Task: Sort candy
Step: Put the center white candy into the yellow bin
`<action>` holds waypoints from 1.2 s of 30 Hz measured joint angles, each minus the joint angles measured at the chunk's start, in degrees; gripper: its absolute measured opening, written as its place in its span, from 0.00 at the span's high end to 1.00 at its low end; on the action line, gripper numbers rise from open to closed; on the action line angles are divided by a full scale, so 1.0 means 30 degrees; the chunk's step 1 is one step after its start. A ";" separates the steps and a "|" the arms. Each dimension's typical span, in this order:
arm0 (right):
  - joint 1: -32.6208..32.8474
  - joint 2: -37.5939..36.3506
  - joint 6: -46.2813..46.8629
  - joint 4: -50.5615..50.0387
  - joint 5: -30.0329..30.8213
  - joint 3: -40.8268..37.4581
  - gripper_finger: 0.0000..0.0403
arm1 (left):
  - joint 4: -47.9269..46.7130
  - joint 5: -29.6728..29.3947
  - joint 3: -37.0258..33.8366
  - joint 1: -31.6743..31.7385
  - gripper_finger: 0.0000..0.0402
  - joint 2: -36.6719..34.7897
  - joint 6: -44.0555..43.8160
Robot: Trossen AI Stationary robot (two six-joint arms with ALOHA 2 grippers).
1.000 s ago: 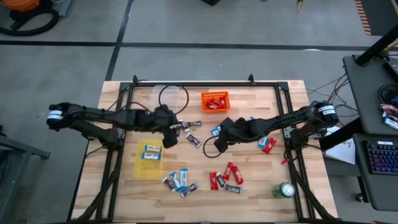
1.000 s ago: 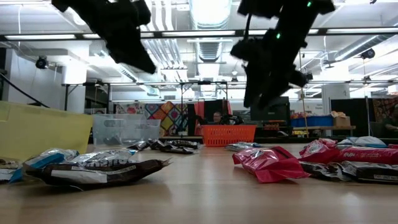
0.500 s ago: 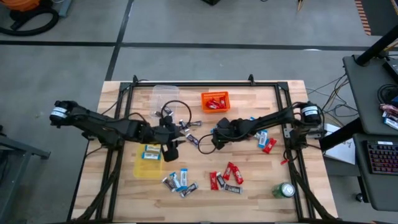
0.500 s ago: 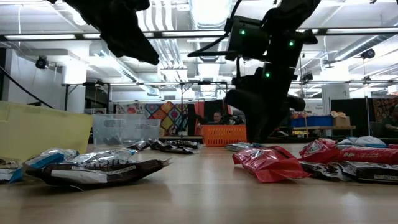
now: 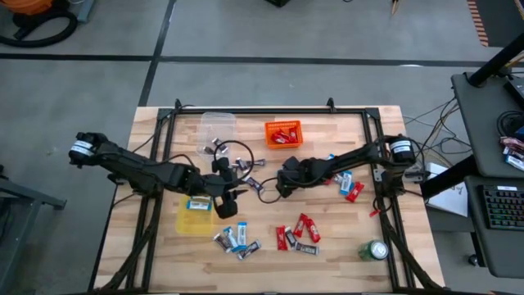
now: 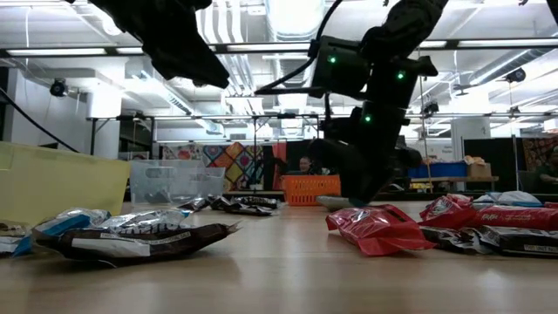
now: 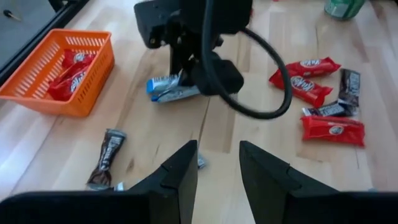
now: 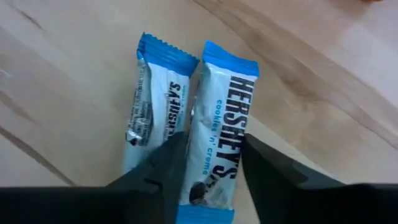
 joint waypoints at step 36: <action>0.2155 -0.4902 -1.1045 1.0408 -1.4198 -0.0620 0.98 | 2.0217 0.3781 -0.6863 -0.0879 0.49 0.2396 0.6178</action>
